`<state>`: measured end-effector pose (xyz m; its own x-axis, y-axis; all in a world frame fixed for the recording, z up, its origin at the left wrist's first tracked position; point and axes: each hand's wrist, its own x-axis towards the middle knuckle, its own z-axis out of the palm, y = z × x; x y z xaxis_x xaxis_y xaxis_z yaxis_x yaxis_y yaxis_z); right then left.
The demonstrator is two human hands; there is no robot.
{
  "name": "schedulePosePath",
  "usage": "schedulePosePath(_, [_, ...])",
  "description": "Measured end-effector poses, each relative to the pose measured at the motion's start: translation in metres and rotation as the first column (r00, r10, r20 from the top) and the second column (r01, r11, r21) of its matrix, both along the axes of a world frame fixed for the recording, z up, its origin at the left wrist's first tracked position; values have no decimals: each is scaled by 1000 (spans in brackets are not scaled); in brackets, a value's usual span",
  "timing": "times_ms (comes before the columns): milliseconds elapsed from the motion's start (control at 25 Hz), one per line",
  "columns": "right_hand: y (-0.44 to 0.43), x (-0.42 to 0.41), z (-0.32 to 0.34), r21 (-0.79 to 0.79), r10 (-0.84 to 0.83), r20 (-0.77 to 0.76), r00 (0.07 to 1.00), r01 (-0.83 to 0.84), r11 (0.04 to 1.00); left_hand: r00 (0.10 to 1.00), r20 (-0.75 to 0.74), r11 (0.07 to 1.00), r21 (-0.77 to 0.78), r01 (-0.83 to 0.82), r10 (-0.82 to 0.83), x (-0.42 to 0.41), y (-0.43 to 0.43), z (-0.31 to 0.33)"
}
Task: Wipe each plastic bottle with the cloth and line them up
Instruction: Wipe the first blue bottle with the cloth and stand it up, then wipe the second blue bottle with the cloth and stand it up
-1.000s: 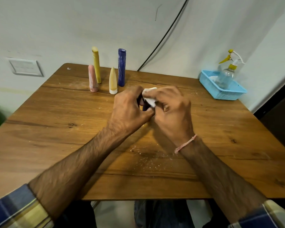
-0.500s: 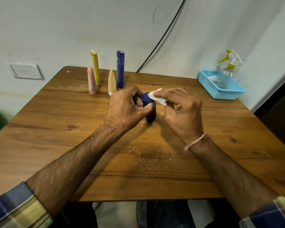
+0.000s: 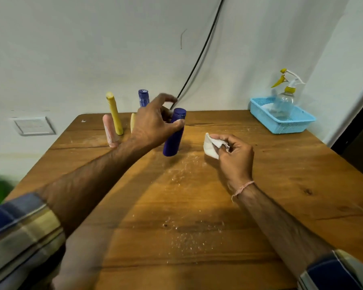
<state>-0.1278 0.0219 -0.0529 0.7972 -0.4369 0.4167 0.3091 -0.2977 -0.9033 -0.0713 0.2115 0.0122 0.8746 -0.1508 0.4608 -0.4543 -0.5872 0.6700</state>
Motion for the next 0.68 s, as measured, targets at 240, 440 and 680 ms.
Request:
schedulePosePath(240, [-27,56,-22,415,96,-166,981,-19,909,993,-69,985,-146,89,-100,101,-35,22])
schedulePosePath(440, [-35,63,-31,477,167,-168,971,-68,876,982,-122,978,-164,126,-147,169,-78,25])
schedulePosePath(680, [-33,68,-38,356,183,-195,964,-104,929,986,-129,994,-49,96,-101,196,-97,-7])
